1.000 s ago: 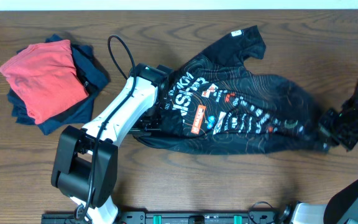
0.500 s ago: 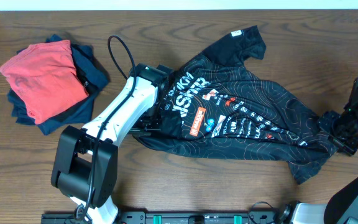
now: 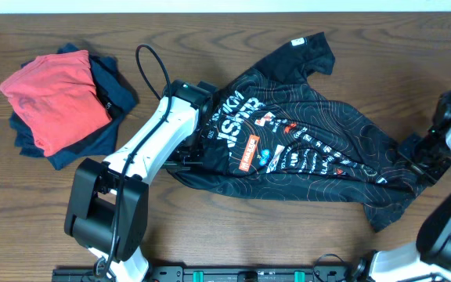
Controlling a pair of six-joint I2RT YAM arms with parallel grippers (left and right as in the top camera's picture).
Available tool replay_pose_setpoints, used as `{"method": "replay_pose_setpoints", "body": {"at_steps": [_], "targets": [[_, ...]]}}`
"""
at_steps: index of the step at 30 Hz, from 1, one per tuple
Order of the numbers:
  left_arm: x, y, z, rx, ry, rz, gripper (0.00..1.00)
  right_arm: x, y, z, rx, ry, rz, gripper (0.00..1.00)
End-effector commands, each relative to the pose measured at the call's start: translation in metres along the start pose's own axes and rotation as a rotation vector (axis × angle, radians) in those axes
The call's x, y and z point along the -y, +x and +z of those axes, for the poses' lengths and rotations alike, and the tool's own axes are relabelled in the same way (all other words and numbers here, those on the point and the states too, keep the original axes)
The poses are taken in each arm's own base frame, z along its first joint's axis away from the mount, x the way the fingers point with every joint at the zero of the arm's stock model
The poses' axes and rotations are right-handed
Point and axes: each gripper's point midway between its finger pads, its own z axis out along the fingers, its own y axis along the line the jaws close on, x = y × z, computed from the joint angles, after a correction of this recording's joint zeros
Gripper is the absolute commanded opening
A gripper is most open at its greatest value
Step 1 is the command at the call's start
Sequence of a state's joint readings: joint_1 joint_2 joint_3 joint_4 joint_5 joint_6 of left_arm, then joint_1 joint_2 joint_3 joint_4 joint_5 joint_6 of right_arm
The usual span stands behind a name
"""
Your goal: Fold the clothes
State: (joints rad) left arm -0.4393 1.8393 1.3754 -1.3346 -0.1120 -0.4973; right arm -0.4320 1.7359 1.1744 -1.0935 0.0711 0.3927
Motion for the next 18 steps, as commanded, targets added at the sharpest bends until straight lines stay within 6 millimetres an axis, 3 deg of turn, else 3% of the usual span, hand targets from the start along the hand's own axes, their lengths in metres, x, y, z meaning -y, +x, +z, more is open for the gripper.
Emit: {"method": "replay_pose_setpoints", "body": {"at_steps": [1, 11, 14, 18], "targets": [[-0.003, -0.001, 0.002, -0.001, -0.018, -0.005, 0.06, 0.000, 0.006, 0.023, -0.079, 0.023, 0.013, 0.61], [-0.002, -0.003, 0.002, 0.008, -0.012, -0.008, 0.06, -0.012, -0.013, 0.077, -0.103, 0.026, 0.017, 0.54], [0.001, -0.006, 0.002, 0.023, -0.003, -0.011, 0.06, -0.021, -0.032, 0.093, -0.046, -0.002, 0.023, 0.53], [0.008, -0.017, 0.001, 0.066, 0.029, -0.020, 0.06, -0.036, -0.077, 0.107, 0.113, -0.065, 0.044, 0.52]]}}
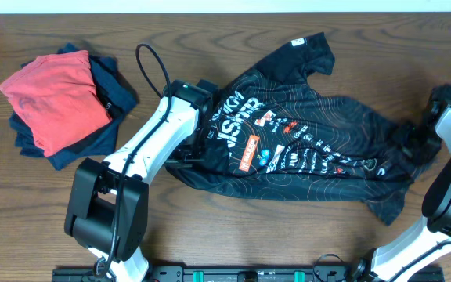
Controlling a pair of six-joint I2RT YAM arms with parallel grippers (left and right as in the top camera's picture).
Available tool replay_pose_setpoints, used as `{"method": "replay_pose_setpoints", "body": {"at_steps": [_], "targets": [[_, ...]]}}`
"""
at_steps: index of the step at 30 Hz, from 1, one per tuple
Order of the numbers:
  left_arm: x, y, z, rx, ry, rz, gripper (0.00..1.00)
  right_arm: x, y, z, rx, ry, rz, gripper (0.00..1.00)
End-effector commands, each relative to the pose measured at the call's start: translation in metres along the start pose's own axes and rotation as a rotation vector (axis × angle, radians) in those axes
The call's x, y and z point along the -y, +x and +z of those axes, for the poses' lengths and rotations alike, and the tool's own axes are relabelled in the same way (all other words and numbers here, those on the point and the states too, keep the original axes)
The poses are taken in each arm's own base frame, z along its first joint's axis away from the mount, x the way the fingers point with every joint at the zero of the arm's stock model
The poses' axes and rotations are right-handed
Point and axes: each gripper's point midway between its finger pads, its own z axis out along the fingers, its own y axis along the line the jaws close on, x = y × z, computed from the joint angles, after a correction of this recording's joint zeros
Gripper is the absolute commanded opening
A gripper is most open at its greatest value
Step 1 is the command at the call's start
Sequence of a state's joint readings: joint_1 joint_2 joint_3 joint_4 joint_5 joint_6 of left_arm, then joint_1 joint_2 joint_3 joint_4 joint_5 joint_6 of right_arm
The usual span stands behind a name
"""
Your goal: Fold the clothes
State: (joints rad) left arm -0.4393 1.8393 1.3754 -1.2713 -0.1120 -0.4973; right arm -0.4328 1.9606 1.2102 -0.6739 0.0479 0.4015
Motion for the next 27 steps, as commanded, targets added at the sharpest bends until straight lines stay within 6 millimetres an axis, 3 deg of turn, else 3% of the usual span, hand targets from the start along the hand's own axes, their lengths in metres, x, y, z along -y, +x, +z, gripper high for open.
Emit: {"method": "replay_pose_setpoints", "body": {"at_steps": [1, 4, 8, 13, 16, 22, 27], "targets": [[0.002, -0.008, 0.002, 0.029, 0.006, -0.013, 0.06, 0.010, 0.008, 0.055, -0.034, 0.020, 0.030, 0.52], [0.010, -0.019, 0.001, 0.073, 0.038, -0.022, 0.06, 0.001, -0.037, 0.051, 0.124, -0.046, 0.059, 0.51], [0.019, -0.033, -0.001, 0.126, 0.078, -0.042, 0.06, -0.005, -0.095, 0.024, 0.270, -0.108, 0.087, 0.49], [0.022, -0.037, -0.002, 0.144, 0.092, -0.049, 0.06, -0.011, -0.128, -0.015, 0.293, -0.122, 0.053, 0.64], [0.022, -0.037, -0.002, 0.142, 0.091, -0.048, 0.06, -0.013, -0.117, -0.043, 0.193, -0.110, 0.028, 0.67], [0.022, -0.037, -0.002, 0.142, 0.091, -0.048, 0.06, 0.008, -0.053, -0.084, -0.058, -0.020, 0.045, 0.75], [0.021, -0.036, -0.002, 0.139, 0.089, -0.047, 0.06, 0.026, 0.002, -0.086, -0.256, 0.047, 0.063, 0.84]]}}
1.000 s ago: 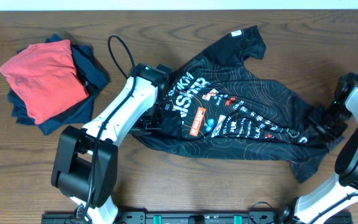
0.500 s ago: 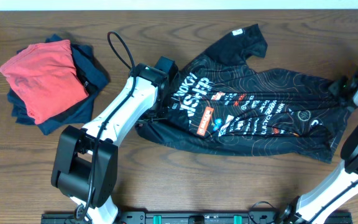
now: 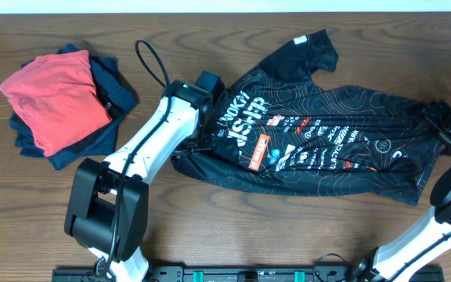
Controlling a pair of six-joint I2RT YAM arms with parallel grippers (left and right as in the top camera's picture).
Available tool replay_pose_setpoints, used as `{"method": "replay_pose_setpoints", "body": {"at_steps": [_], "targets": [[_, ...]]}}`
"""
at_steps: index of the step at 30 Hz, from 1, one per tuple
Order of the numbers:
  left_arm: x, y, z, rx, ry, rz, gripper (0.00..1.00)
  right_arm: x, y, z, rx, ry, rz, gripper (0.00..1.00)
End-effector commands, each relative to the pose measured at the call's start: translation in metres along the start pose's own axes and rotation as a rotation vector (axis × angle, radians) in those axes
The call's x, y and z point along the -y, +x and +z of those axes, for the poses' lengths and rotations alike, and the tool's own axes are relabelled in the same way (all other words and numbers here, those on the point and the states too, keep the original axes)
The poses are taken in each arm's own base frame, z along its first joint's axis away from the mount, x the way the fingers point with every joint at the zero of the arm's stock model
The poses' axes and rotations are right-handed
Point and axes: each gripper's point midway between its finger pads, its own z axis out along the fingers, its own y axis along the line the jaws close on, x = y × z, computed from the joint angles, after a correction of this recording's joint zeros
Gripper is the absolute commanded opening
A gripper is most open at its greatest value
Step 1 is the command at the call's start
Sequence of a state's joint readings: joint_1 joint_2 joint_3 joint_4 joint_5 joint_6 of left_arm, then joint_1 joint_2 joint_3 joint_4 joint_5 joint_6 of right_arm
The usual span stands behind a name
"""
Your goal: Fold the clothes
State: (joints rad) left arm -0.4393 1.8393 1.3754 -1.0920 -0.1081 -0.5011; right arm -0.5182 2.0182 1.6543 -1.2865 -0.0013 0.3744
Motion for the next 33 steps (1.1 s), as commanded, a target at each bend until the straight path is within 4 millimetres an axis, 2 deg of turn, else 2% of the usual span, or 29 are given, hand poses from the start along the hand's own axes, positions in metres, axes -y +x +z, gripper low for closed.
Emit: {"method": "replay_pose_setpoints", "body": {"at_steps": [1, 8, 11, 14, 20, 25, 29, 33], "targets": [[-0.002, 0.001, 0.002, -0.008, -0.011, -0.013, 0.06, 0.004, 0.020, 0.006, -0.055, 0.007, 0.010, 0.83], [-0.003, 0.002, 0.002, -0.011, -0.013, -0.012, 0.06, 0.020, 0.063, 0.051, -0.185, 0.047, 0.016, 0.81], [-0.004, 0.004, 0.002, -0.018, -0.017, -0.010, 0.06, 0.029, 0.072, 0.066, -0.195, 0.049, 0.042, 0.80], [-0.004, 0.004, 0.002, -0.021, -0.019, -0.010, 0.06, 0.036, 0.070, 0.074, -0.176, 0.037, 0.066, 0.78], [-0.004, 0.004, 0.002, -0.020, -0.018, -0.011, 0.06, 0.040, 0.056, 0.073, -0.118, 0.010, 0.093, 0.77], [-0.004, 0.004, 0.002, -0.021, -0.019, -0.011, 0.06, 0.024, 0.054, 0.071, -0.121, -0.077, 0.060, 0.77], [-0.004, 0.004, 0.002, -0.021, -0.019, -0.011, 0.06, 0.026, 0.053, 0.064, -0.109, -0.070, 0.059, 0.77], [-0.005, 0.005, 0.002, -0.024, -0.021, -0.010, 0.06, 0.023, 0.039, 0.055, -0.034, -0.092, 0.068, 0.77]]}}
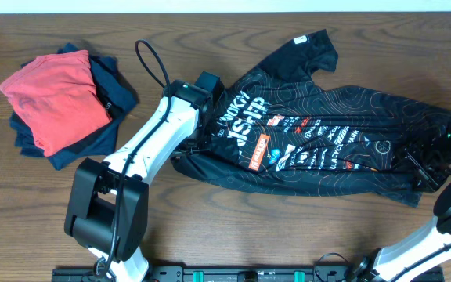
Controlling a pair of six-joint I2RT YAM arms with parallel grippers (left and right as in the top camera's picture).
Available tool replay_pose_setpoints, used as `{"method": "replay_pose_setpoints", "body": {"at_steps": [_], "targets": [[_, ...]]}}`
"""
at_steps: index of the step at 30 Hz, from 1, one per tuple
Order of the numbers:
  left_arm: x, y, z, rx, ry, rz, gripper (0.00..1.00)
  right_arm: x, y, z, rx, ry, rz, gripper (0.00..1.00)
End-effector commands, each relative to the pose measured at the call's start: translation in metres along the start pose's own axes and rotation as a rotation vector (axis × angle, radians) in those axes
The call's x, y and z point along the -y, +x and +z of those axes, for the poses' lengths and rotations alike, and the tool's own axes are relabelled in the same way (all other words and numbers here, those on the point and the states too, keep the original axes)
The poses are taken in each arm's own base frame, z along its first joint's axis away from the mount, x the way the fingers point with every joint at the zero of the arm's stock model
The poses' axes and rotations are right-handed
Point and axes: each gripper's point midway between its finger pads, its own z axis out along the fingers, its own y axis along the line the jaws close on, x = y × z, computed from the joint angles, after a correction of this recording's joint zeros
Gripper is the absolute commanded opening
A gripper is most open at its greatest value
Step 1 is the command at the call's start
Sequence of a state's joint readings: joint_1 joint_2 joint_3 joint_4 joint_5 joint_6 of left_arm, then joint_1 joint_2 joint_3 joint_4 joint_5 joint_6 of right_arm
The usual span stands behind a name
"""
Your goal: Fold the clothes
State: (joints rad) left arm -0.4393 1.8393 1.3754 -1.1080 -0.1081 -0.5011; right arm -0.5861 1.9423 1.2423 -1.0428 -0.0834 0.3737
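Observation:
A black shirt (319,141) with white and orange print lies spread across the table, its collar end to the left and one sleeve (308,51) pointing to the back. My left gripper (193,149) sits at the shirt's left edge, shut on the cloth, its fingertips mostly hidden under the wrist. My right gripper (423,166) is over the shirt's right end, near the lower right corner; its dark fingers look spread, with no cloth lifted.
A pile of folded clothes (61,102), a red piece on top of dark blue ones, lies at the back left. The wooden table (288,235) shows bare in front of the shirt. The right arm's base stands at the front right.
My right gripper has left the shirt's upper right edge and now sits lower and slightly left, over the right end. The shirt and my left gripper have stayed in place.
The shirt lay bunched and slanted, with my left gripper on its left edge and my right gripper on its right end. Then the right end was further back. Then the shirt lay stretched out flat and wide. Now the right gripper is lower on the right end.

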Motion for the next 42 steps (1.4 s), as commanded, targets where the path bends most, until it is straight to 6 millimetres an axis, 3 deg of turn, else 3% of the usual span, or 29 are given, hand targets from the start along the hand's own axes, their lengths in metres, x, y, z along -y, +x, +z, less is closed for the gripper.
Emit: {"method": "replay_pose_setpoints", "body": {"at_steps": [1, 7, 12, 15, 29, 32, 35, 39, 42], "targets": [[-0.003, 0.002, 0.002, -0.010, -0.012, -0.013, 0.06, -0.008, -0.015, -0.023, 0.103, -0.052, -0.010, 0.77], [-0.003, 0.002, 0.002, -0.011, -0.012, -0.013, 0.06, -0.010, -0.019, -0.027, 0.133, -0.062, -0.013, 0.75], [-0.003, 0.002, 0.002, -0.010, -0.012, -0.012, 0.06, 0.015, -0.005, -0.011, 0.101, 0.054, 0.057, 0.75], [-0.003, 0.002, 0.002, -0.010, -0.012, -0.012, 0.06, 0.018, -0.003, -0.002, 0.100, 0.059, 0.063, 0.75], [-0.002, 0.002, 0.002, -0.010, -0.012, -0.013, 0.06, 0.010, -0.015, 0.001, 0.151, 0.016, 0.056, 0.64], [-0.003, 0.002, 0.002, -0.010, -0.012, -0.013, 0.06, 0.009, -0.016, 0.001, 0.156, 0.010, 0.056, 0.54], [-0.003, 0.002, 0.002, -0.010, -0.012, -0.013, 0.06, 0.008, -0.018, 0.001, 0.163, 0.007, 0.055, 0.38], [-0.003, 0.002, 0.002, -0.010, -0.012, -0.013, 0.06, 0.005, -0.019, 0.000, 0.165, -0.010, 0.053, 0.02], [-0.003, 0.002, 0.002, -0.011, -0.012, -0.012, 0.05, 0.005, -0.018, -0.001, 0.163, -0.010, 0.053, 0.01]]}}
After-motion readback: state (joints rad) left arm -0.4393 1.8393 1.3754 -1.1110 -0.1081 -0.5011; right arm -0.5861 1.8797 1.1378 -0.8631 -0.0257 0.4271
